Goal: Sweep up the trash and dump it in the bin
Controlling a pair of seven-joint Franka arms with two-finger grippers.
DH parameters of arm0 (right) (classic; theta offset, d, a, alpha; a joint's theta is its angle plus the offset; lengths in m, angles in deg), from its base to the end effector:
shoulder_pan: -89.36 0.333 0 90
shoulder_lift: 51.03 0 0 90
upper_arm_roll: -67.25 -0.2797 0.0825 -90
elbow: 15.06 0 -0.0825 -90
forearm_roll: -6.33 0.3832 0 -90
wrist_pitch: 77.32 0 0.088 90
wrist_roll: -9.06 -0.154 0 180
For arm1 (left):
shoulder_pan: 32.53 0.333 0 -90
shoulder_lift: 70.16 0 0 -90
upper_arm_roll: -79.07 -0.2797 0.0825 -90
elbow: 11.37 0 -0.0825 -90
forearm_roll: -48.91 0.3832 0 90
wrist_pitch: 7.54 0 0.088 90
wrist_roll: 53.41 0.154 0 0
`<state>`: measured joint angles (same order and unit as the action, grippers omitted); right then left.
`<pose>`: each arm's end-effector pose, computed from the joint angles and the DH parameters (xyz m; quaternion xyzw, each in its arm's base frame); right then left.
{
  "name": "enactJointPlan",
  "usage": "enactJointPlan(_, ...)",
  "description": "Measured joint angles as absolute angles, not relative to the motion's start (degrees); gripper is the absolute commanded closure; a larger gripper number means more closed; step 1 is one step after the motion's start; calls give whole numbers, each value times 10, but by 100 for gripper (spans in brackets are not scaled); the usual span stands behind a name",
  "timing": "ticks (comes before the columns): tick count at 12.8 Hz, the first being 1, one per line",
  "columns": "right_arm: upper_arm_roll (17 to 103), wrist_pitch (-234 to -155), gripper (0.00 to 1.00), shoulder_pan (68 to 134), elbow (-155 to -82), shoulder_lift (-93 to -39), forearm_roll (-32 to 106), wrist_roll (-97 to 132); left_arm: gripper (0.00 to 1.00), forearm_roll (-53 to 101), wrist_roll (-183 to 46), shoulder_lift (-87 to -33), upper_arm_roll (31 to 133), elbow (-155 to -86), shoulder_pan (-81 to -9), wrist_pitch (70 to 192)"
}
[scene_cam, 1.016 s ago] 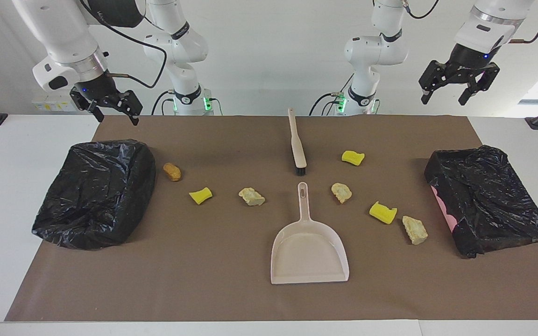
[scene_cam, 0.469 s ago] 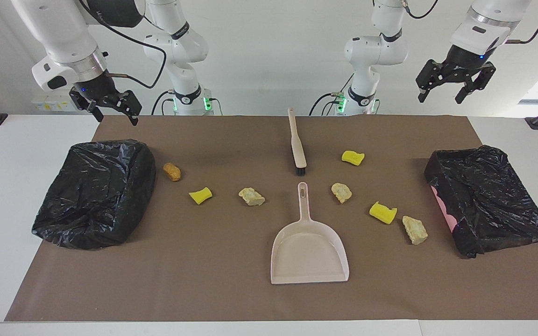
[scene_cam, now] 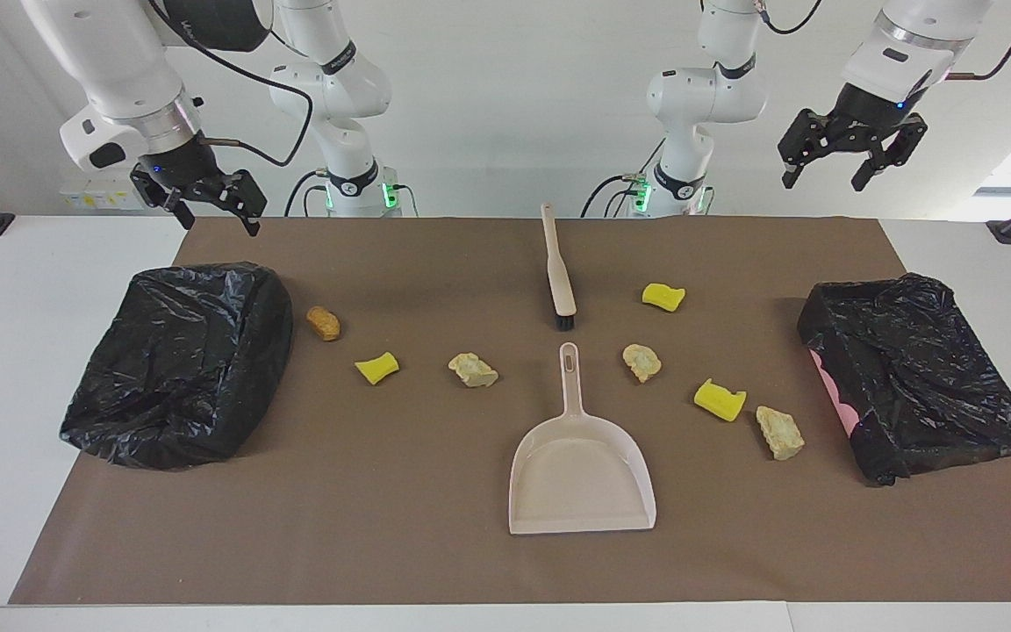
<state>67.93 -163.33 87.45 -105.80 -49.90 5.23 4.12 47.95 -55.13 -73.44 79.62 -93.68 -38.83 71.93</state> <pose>0.5371 -0.0274 0.5402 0.9973 -0.0660 -0.0312 0.0101 0.5120 -0.0645 0.6176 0.9989 -0.0463 0.0032 0.0082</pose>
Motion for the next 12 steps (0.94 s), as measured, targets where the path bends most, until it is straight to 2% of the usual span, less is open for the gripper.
enactJointPlan(7, 680, -1631, 0, 874, -1058, -498, 52, 41, 0, 479, -551, -748, 799, -958, -388, 721)
enactJointPlan(12, 679, -1631, 0, 875, -1058, -498, 52, 41, 0, 477, -558, -824, 857, -1094, -390, 762)
